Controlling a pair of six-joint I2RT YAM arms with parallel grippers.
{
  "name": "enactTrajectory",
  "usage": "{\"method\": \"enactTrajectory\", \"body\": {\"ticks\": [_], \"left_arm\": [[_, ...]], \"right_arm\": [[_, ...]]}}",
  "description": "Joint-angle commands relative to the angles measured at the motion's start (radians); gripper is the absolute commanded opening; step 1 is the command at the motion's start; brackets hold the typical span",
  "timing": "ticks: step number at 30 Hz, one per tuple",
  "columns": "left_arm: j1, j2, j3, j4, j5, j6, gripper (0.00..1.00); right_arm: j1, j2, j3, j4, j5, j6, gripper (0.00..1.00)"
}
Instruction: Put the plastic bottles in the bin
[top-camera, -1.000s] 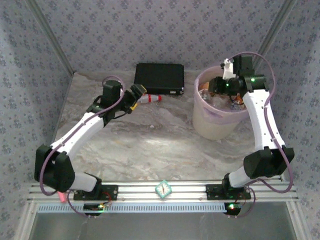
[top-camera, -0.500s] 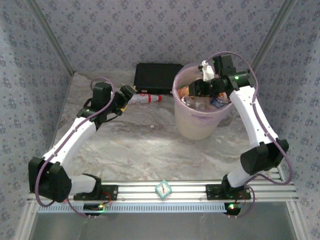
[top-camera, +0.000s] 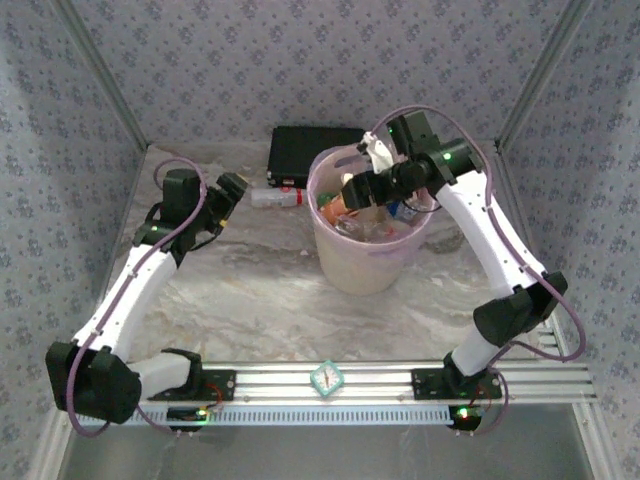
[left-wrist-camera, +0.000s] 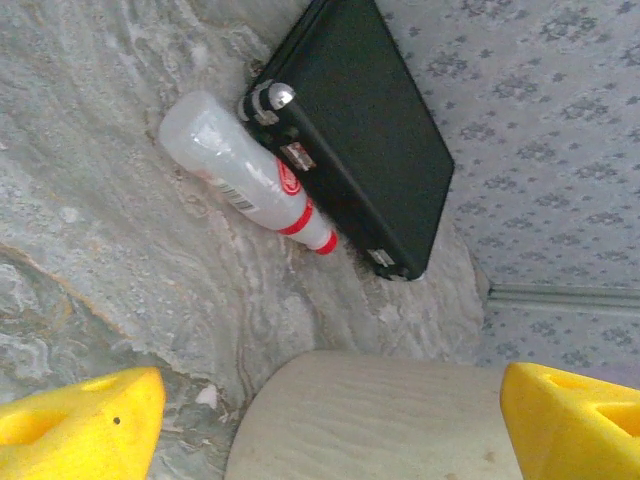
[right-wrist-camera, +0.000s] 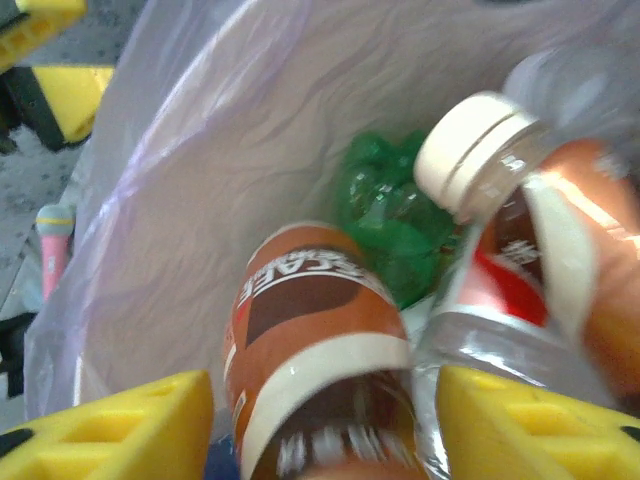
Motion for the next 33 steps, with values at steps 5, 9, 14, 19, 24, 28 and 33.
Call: {"method": "enactTrajectory", "body": {"ticks": [5, 9, 14, 19, 24, 28, 33], "left_arm": [[0.005, 0.036, -0.021, 0.013, 0.006, 0.014, 0.87], [0.005, 0.047, -0.017, 0.017, 0.002, 0.017, 0.87], [0.006, 0.064, -0.02, 0.033, 0.01, 0.011, 0.87], [0.005, 0.066, -0.033, 0.043, 0.012, 0.005, 0.87], [0.007, 0.08, -0.033, 0.041, 0.003, 0.014, 0.87], [0.009, 0.132, -0.025, 0.071, 0.014, -0.005, 0.87], [0.011, 0.232, -0.019, 0.139, 0.003, -0.054, 0.88]], "right_arm": [[-0.024, 0.004, 0.216, -0.155, 0.206, -0.043, 0.7], [-0.028, -0.027, 0.178, -0.107, 0.199, -0.026, 0.59], [-0.026, 0.003, 0.115, -0.075, 0.225, -0.024, 0.4], [-0.014, 0.012, 0.022, -0.05, 0.24, -0.028, 0.34], [-0.009, -0.075, -0.142, 0.03, 0.208, 0.013, 0.34], [-0.012, -0.096, -0.148, 0.043, 0.194, 0.016, 0.34], [-0.017, -0.12, -0.016, 0.068, 0.193, 0.007, 0.48]]}}
